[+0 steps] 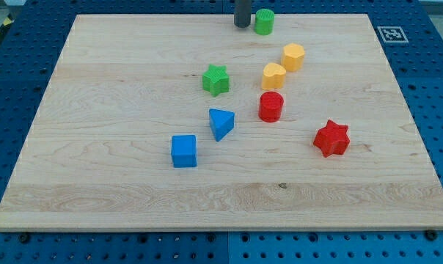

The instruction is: Move the green circle to the top right

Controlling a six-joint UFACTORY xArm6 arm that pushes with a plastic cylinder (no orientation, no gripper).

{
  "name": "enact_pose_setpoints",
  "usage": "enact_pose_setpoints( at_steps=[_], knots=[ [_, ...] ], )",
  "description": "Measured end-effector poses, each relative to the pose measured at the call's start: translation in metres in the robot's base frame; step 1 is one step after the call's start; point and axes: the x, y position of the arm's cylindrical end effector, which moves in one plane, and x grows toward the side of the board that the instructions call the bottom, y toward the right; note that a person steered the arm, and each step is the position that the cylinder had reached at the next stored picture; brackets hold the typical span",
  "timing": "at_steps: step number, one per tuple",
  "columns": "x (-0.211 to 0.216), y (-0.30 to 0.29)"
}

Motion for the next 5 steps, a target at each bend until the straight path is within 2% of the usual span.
enact_pose_setpoints(
  at_steps=[2,4,5],
  knots=[
    [0.001,0.060],
    [0.027,0.120],
    [0.032,0.128]
  ],
)
